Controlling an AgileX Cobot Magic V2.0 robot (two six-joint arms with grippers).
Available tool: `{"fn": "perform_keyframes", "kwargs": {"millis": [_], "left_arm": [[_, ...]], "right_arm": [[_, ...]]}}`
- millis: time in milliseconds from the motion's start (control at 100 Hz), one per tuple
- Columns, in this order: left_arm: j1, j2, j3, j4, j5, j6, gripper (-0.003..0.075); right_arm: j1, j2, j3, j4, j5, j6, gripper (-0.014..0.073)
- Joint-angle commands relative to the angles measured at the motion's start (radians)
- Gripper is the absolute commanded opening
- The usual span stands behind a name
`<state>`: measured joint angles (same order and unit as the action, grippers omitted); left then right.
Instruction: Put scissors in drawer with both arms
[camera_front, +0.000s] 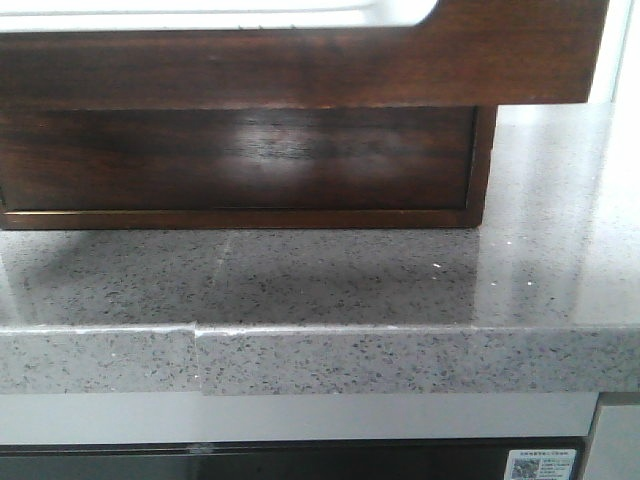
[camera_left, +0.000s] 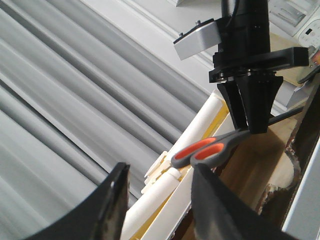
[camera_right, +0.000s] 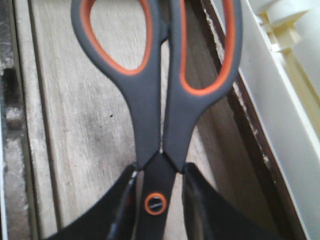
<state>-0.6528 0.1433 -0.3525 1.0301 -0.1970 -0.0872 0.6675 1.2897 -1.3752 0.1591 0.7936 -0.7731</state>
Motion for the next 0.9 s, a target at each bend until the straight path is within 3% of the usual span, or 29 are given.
{"fn": "perform_keyframes", "kwargs": {"millis": [0,90,250,360,490,630,760,890], "left_arm": [[-0.009,0.012,-0.026,-0.031,-0.027,-0.009,0.0281],[-0.009,0.012,-0.026,-0.031,-0.027,-0.009,0.0281],[-0.009,0.012,-0.026,-0.031,-0.027,-0.009,0.0278],[-0.009,0.012,-0.026,-0.059,-0.027,-0.014,0.0243],[-0.009,0.012,-0.026,-0.124,-0.027,-0.014,0.0122],[-0.009,0.01,-0.026,-0.232,-0.025,-0.014,-0.0024],[-0.009,-0.013,-0.026,-0.329,-0.003,-0.014,-0.0022],[-0.009,-0.07,-0.026,-0.453,0.116,-0.014,-0.0022]], "right_arm": [[-0.001,-0.016,-0.033,-0.004,-0.087,-0.009,0.0422],[-0.001,-0.015,-0.033,-0.004,-0.089,-0.009,0.0515],[-0.001,-0.044,-0.033,-0.004,-0.07,0.033,0.0472],[-0.001,-0.086,-0.033,-0.004,-0.053,0.098,0.0248],[-0.001,-0.152,-0.033,-0.004,-0.001,0.102,-0.0068],[-0.001,-0.226,-0.033,-0.004,0.075,0.179,-0.0057],[-0.001,-0.314,-0.001,-0.004,0.103,0.247,-0.0056],[-0.001,-0.438,0.082,-0.004,0.026,0.285,-0.0056]]}}
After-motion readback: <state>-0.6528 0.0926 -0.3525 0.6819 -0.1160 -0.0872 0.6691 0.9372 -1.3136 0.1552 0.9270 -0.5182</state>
